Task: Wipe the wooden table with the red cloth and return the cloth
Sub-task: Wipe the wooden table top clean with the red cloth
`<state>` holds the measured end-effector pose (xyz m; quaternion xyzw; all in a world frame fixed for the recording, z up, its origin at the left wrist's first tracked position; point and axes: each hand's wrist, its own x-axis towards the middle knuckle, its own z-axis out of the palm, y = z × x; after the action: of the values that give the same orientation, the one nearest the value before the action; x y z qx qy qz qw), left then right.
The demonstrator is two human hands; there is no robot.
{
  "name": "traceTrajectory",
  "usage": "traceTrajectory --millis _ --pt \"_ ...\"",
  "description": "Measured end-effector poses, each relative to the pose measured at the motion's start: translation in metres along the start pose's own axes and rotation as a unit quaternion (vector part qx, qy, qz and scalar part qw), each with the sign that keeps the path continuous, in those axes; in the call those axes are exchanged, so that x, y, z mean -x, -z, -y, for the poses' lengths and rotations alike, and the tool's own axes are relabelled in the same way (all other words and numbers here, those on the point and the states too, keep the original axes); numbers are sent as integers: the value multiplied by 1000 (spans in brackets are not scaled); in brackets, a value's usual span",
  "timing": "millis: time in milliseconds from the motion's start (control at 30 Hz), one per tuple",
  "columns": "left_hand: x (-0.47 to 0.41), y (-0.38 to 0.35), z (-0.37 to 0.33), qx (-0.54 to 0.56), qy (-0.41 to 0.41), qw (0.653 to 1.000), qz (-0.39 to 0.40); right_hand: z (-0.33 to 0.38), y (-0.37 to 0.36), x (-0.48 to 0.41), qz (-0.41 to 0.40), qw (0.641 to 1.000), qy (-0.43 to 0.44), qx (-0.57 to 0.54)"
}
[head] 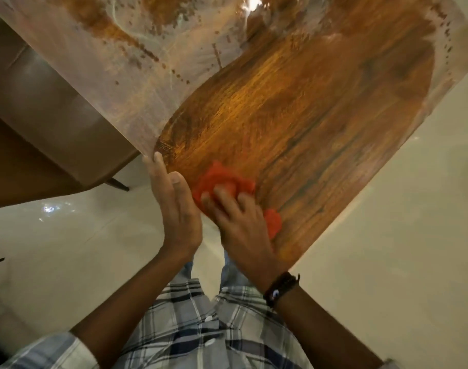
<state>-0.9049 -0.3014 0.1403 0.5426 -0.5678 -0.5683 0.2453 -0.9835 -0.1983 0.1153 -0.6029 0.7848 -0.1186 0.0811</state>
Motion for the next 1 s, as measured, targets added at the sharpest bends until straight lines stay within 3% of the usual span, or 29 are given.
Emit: traceTrajectory --millis 100,200,267,333,533,700,900,1000 --pt "3 -10 2 -39 -55 997 33 -13 6 81 33 999 20 22" --pt "9 -22 4 -55 -96 991 74 -54 22 106 11 996 -87 20" --pt "14 -35 5 -79 -122 984 100 -70 22 85 -28 983 -179 21" --pt "19 -46 5 -100 -148 977 118 -64 14 60 -65 974 -217 18" --pt "15 -67 -2 -137 -161 962 171 -54 18 89 40 999 -11 23" --pt "-11 -92 -17 -143 -174 958 179 -157 50 94 -35 992 -123 1" --pt "-57 -134 -49 -191 -198 942 193 -291 85 -2 -114 950 -289 -4" --pt "-76 -159 -68 -226 -212 930 197 -273 83 -24 -122 963 -238 20"
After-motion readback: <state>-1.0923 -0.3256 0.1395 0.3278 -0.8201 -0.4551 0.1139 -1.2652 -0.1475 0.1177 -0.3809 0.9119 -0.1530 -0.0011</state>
